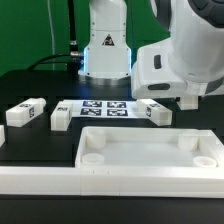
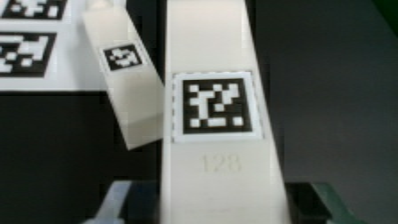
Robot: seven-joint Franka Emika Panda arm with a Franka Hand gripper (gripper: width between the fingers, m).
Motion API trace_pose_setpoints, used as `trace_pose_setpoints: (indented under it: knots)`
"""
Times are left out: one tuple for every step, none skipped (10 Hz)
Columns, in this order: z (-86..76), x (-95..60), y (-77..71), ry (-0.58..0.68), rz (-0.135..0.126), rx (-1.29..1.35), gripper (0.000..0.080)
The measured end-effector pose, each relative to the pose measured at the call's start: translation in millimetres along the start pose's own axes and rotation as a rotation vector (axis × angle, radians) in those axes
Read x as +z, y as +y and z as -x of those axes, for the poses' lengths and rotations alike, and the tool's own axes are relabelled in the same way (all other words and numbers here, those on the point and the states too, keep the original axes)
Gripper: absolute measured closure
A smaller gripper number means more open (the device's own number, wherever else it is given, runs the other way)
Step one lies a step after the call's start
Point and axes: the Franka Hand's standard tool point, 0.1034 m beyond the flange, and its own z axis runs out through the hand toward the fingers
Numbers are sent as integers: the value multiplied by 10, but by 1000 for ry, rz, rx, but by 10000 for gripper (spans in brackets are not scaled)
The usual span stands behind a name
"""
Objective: Assemble desk
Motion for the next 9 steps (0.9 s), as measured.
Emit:
trace_pose_setpoints:
  knots:
    - [-15,-3,-3,8,-1,0,509]
    - [-80,-93,-20,82,-6,-8,509]
    - [8,-337,-18,167,-9,-35,509]
    - [128,-561,-36,214,-9,-41,509]
    - [119,-771,-77,284,-13,-58,509]
    - [99,-897,-100,354,-17,-61,509]
    - [58,-908,-105,421,-19,-59,509]
    - [21,-936,-108,512,-20,-58,509]
    - [23,-955,-105,586,-20,-57,509]
